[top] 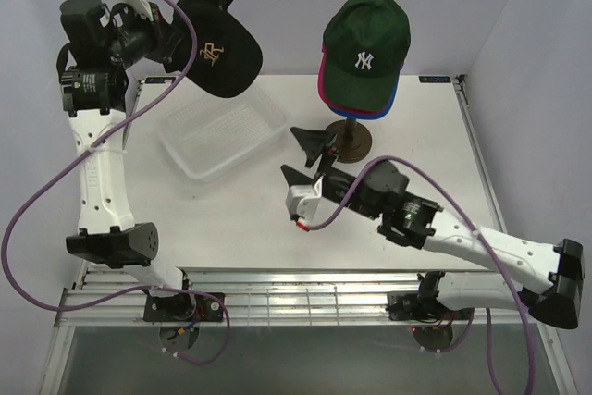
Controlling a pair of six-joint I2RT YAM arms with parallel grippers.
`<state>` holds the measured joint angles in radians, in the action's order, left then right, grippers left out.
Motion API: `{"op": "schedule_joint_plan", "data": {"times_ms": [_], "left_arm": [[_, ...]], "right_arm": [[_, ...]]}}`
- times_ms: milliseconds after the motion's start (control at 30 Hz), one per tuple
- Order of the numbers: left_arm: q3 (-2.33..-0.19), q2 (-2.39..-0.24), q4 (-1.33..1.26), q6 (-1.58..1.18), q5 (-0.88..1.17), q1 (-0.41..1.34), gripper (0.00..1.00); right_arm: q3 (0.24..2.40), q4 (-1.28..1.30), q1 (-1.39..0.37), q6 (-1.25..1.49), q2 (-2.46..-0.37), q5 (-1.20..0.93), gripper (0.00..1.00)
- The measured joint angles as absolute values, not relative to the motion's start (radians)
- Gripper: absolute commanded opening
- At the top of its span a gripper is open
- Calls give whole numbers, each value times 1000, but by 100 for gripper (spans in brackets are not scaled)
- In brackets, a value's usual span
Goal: Stack the hats
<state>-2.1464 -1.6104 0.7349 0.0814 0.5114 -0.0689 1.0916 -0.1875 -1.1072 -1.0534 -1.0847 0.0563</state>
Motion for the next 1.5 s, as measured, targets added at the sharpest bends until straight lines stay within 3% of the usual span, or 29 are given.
{"op": "schedule_joint_plan", "data": {"times_ms": [67, 200, 467, 700, 800, 833, 933, 967, 1000, 1033, 1167, 1200, 1400, 1433, 1500], "left_arm": [[-2209, -1596, 766, 68, 570, -69, 0], [-2259, -1555, 820, 40, 674, -69, 0], [-2235, -1493, 888, -15, 834, -69, 0], [-2198, -1484, 899, -49, 914, -69, 0], [-2169, -1474, 910, -50, 934, -69, 0], [-2157, -1469, 914, -49, 939, -69, 0], [-2121, -1457, 921, -44, 944, -69, 0], [-2115, -1455, 926, -39, 940, -69, 0], [-2107, -1454, 928, -34, 931, -69, 0], [-2099, -1452, 929, -22, 913, -70, 0], [-2044, -1431, 934, 36, 804, -69, 29], [-2025, -1425, 934, 51, 765, -67, 44], [-1974, -1421, 957, 116, 590, -70, 73], [-1988, -1422, 970, 124, 577, -68, 85], [-2036, -1425, 985, 143, 542, -69, 89]], "right_arm": [[939, -290, -1132, -1212, -1093, 66, 97], [858, -451, -1140, -1463, -1176, 113, 95], [898, -907, -1141, -1823, -1370, 225, 95], [934, -1027, -1119, -1954, -1473, 235, 94], [999, -1071, -1107, -1974, -1539, 242, 100], [1014, -1079, -1105, -1977, -1551, 245, 77], [1036, -1089, -1098, -1991, -1563, 250, 51], [1041, -1090, -1100, -1996, -1564, 255, 23], [1047, -1087, -1104, -2003, -1564, 261, 9], [1053, -1078, -1112, -1999, -1564, 275, 8], [1100, -966, -1167, -1947, -1564, 383, 8], [1129, -907, -1188, -1900, -1564, 421, 8], [1491, -287, -1260, -1376, -1560, 549, 8], [1556, -175, -1259, -1269, -1557, 550, 8], [1652, 17, -1259, -1089, -1549, 543, 8]]}}
